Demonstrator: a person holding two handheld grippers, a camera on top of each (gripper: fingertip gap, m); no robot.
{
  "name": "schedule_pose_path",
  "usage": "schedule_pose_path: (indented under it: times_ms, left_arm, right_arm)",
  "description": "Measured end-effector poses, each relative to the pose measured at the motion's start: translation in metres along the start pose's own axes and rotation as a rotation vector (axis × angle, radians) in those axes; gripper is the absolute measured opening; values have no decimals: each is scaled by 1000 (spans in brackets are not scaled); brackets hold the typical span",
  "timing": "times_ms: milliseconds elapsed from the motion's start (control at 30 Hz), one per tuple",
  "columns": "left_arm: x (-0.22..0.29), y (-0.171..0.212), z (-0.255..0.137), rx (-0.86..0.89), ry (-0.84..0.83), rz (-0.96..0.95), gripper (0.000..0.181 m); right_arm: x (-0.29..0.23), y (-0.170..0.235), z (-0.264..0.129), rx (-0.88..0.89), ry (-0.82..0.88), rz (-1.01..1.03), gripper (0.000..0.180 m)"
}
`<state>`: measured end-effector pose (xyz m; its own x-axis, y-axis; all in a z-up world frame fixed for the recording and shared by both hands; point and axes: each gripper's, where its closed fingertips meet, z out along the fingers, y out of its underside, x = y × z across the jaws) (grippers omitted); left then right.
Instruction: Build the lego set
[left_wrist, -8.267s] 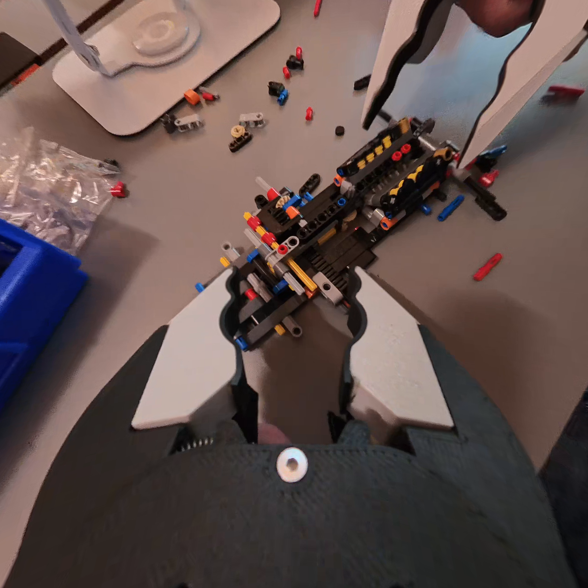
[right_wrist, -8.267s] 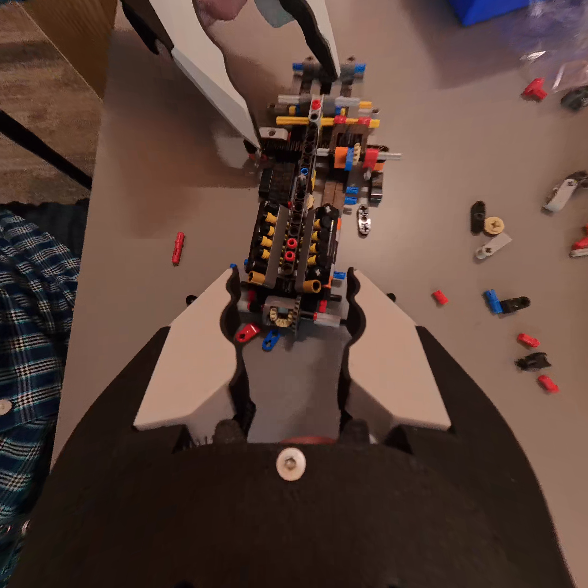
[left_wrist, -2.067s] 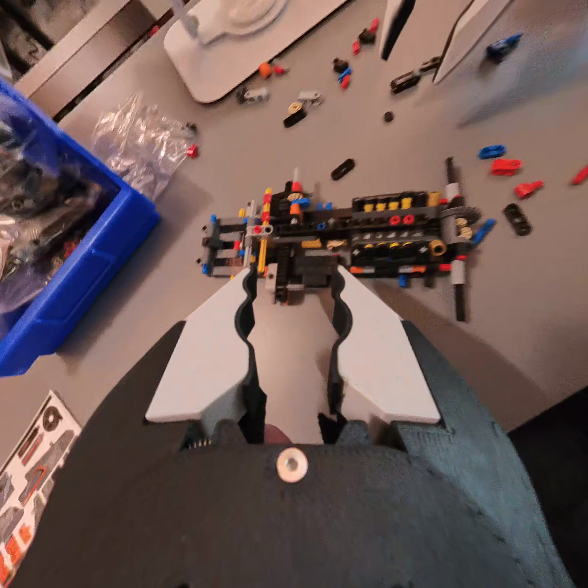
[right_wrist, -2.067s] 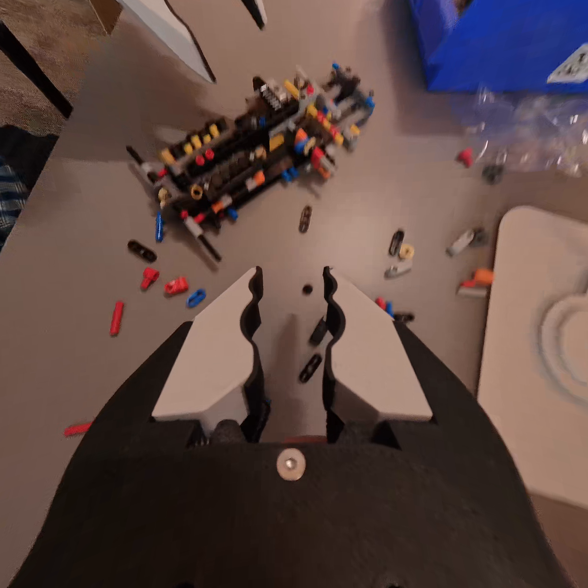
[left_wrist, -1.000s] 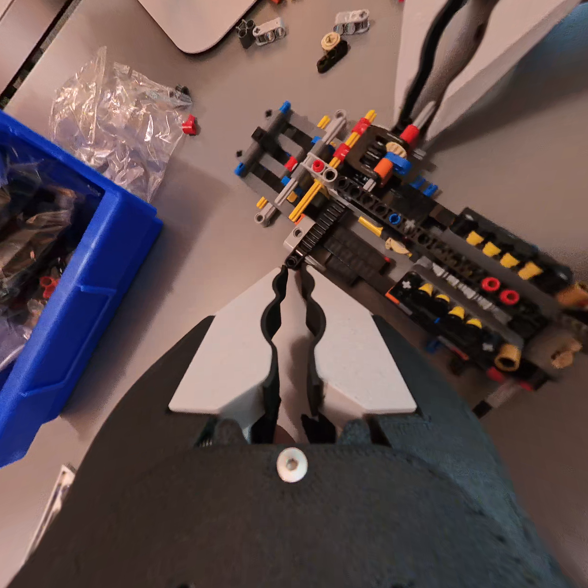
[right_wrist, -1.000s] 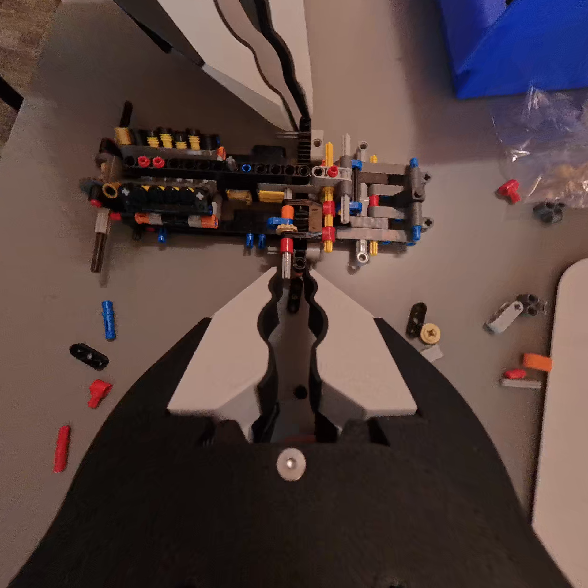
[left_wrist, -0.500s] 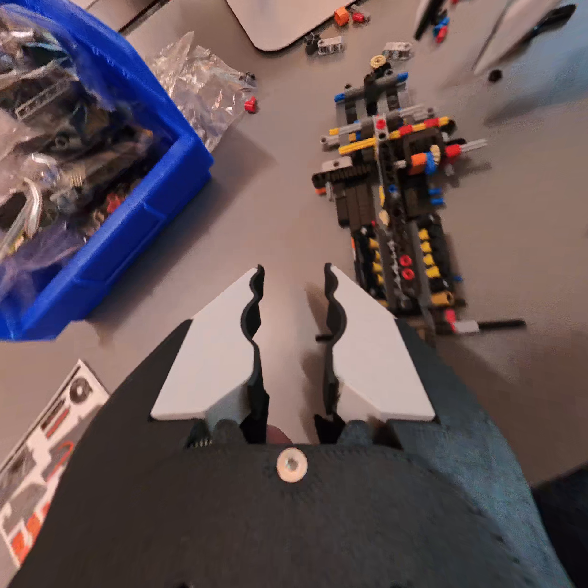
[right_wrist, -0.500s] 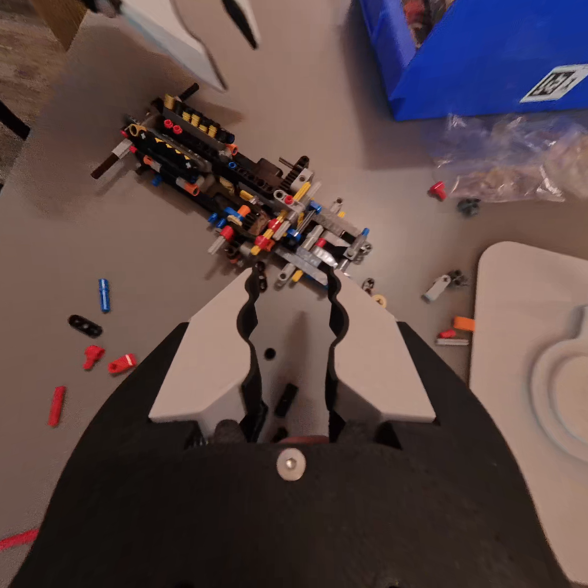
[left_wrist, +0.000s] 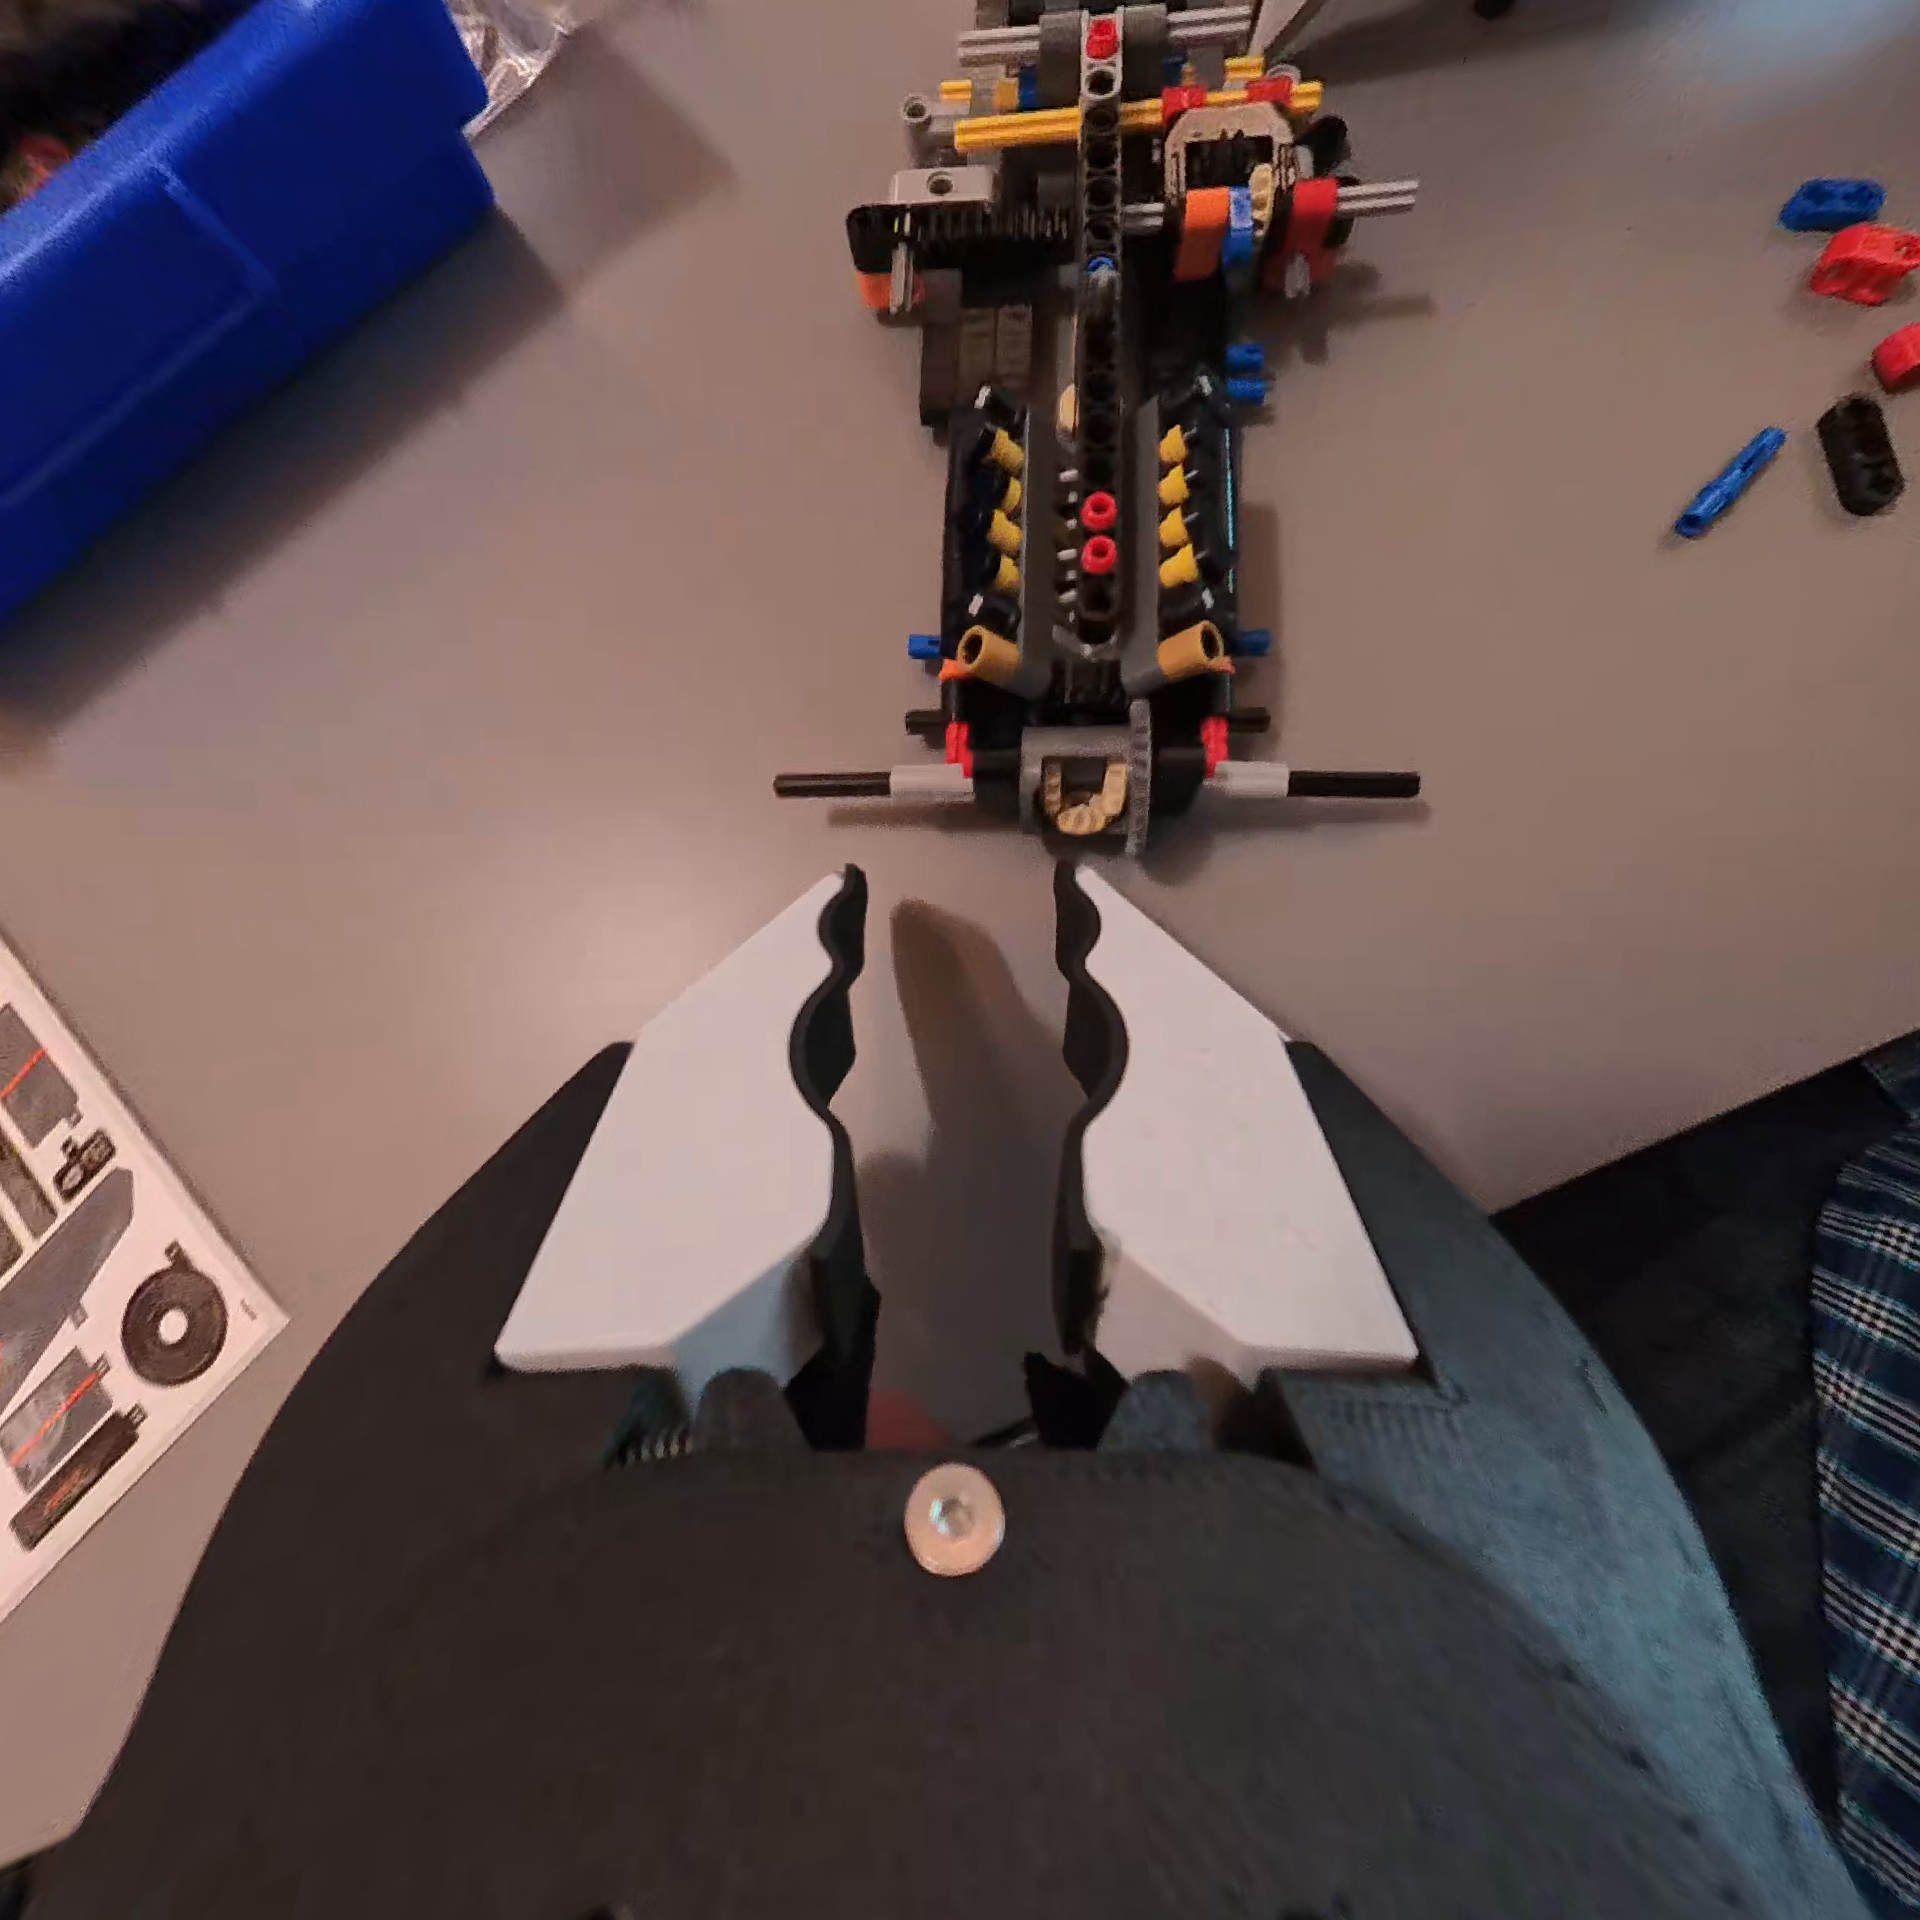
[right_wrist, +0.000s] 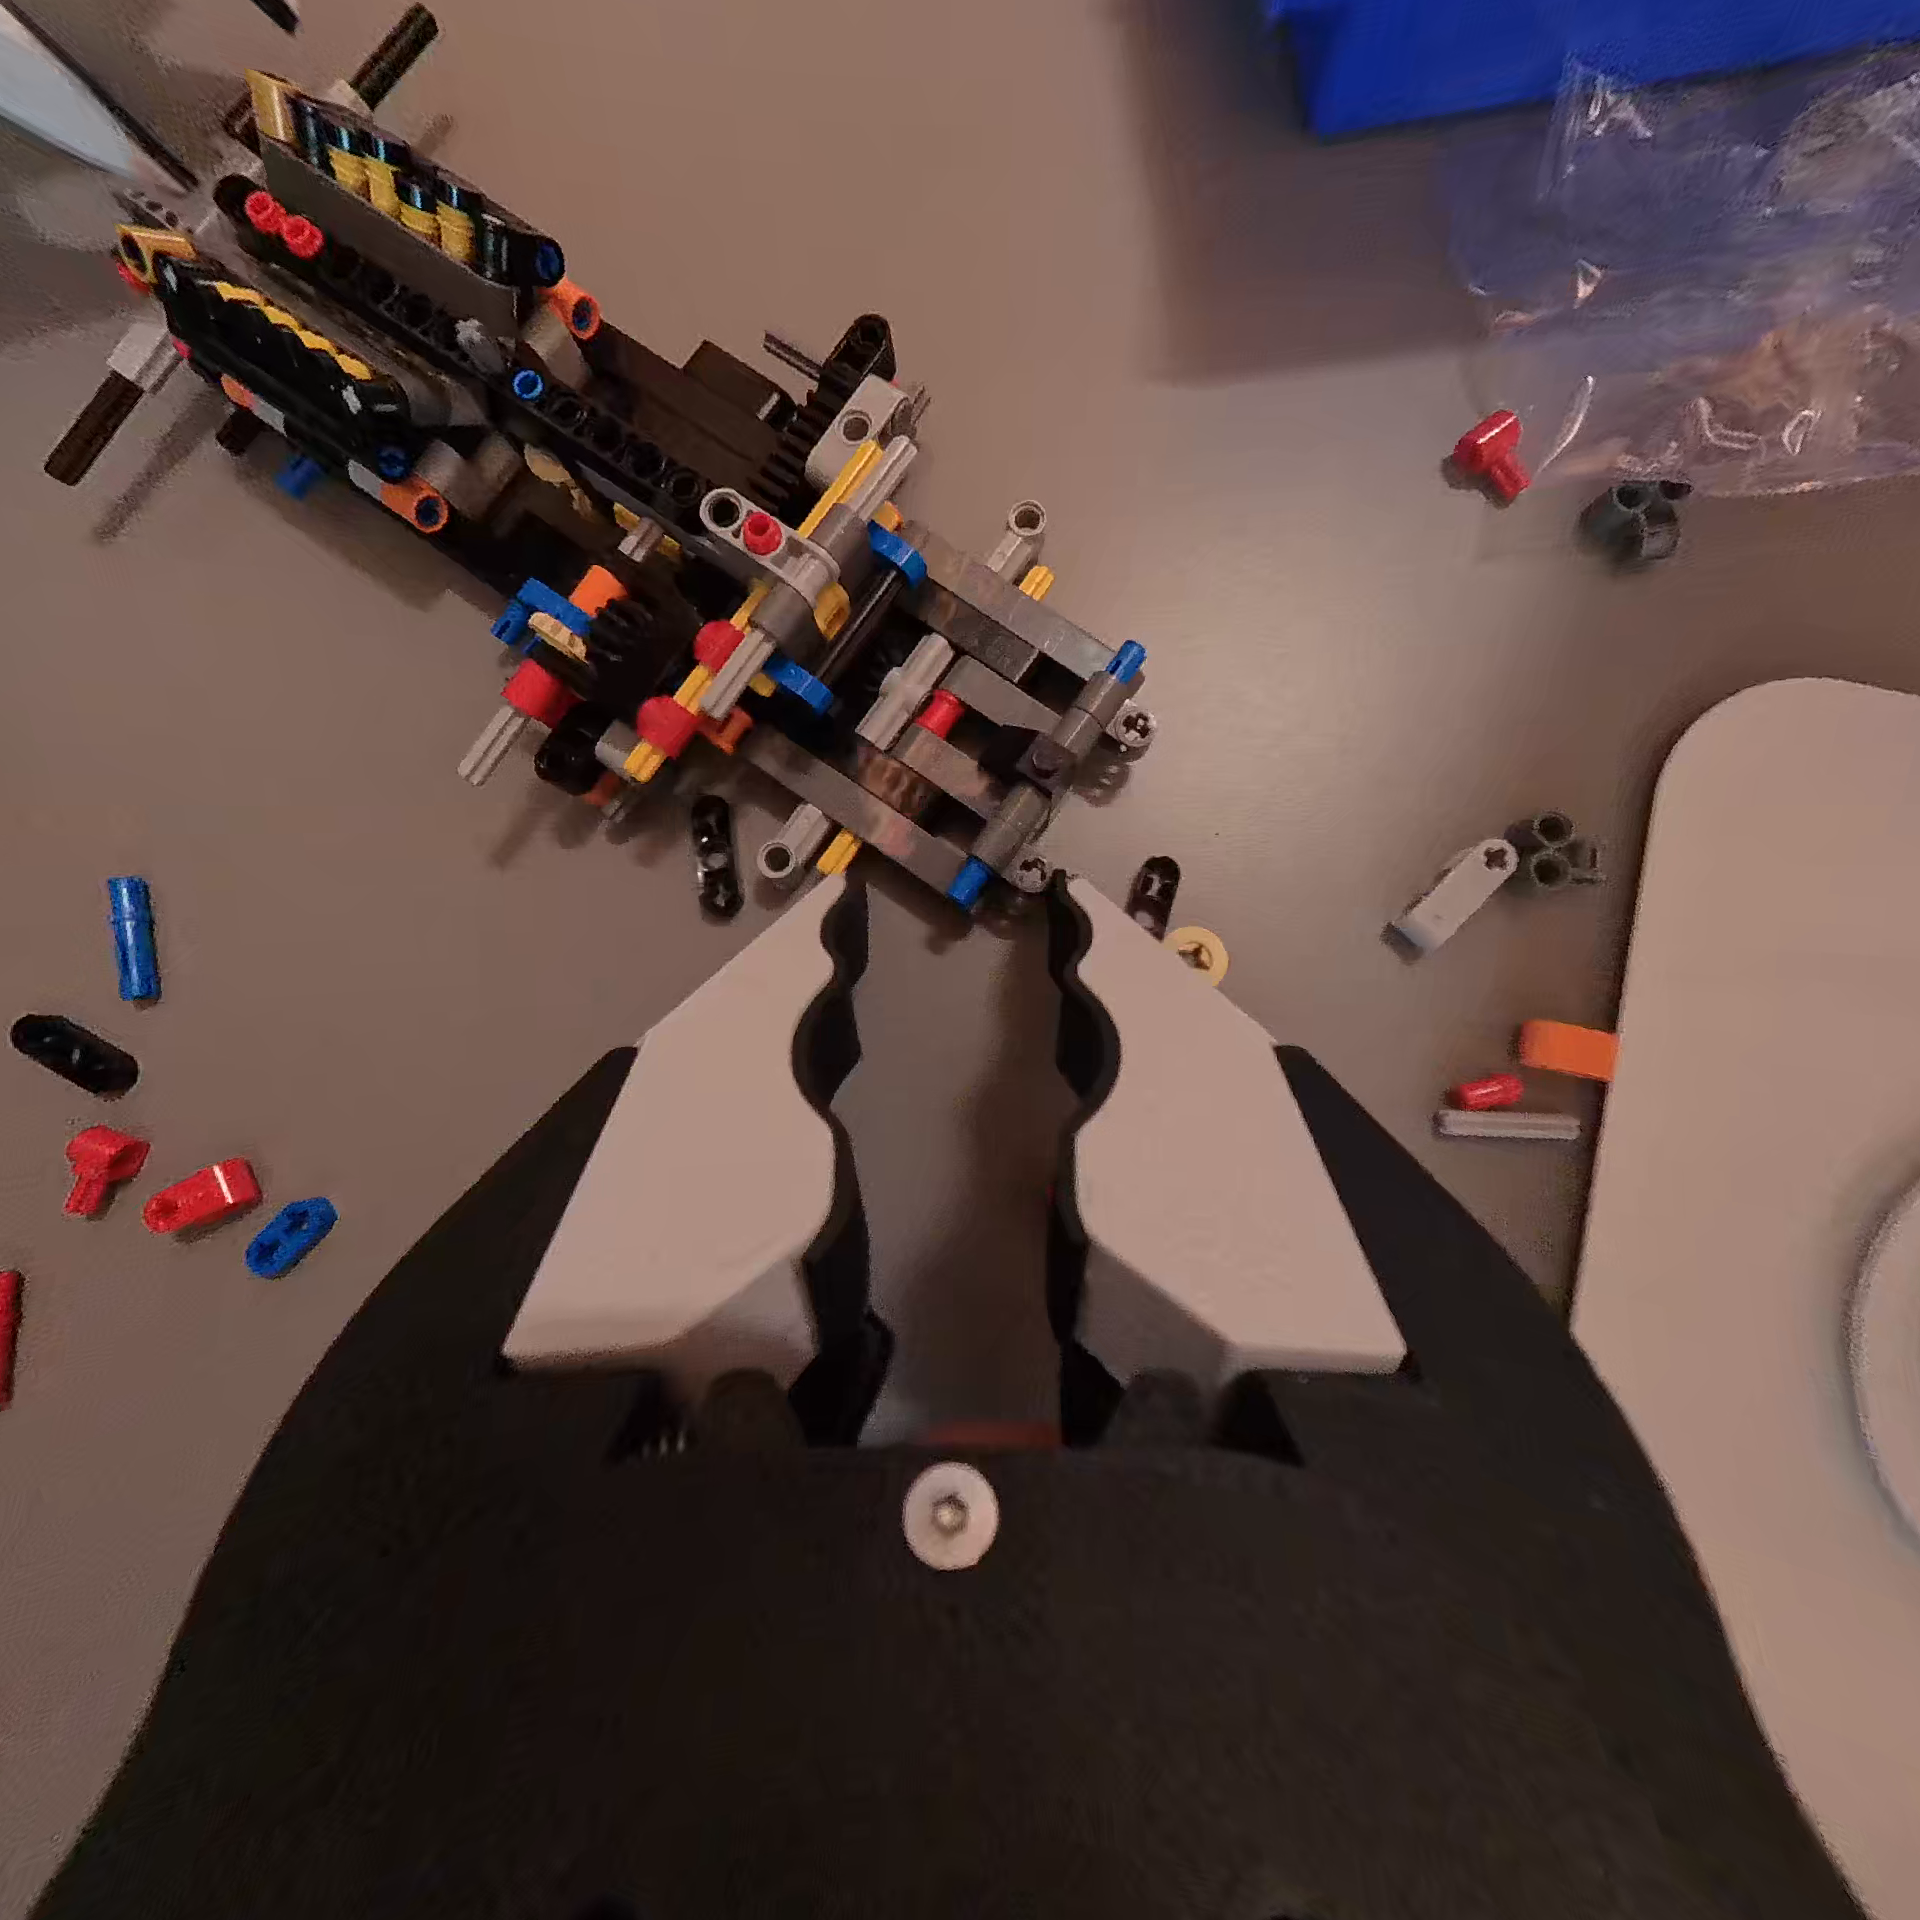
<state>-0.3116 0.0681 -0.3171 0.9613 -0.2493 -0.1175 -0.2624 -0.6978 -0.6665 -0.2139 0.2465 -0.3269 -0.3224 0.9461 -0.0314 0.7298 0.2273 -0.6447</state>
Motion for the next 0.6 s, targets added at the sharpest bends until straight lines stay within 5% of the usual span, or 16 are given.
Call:
schedule_pose_path:
  times_ms: [200,600]
  left_arm:
    - [-6,-2,11,9,7,21,25]
    - [-8,3,-6,70,5,60,34]
  right_arm:
    - [-12,5,-3,-9,4,-1,35]
    - [-29,-3,-29,16,157,-39,35]
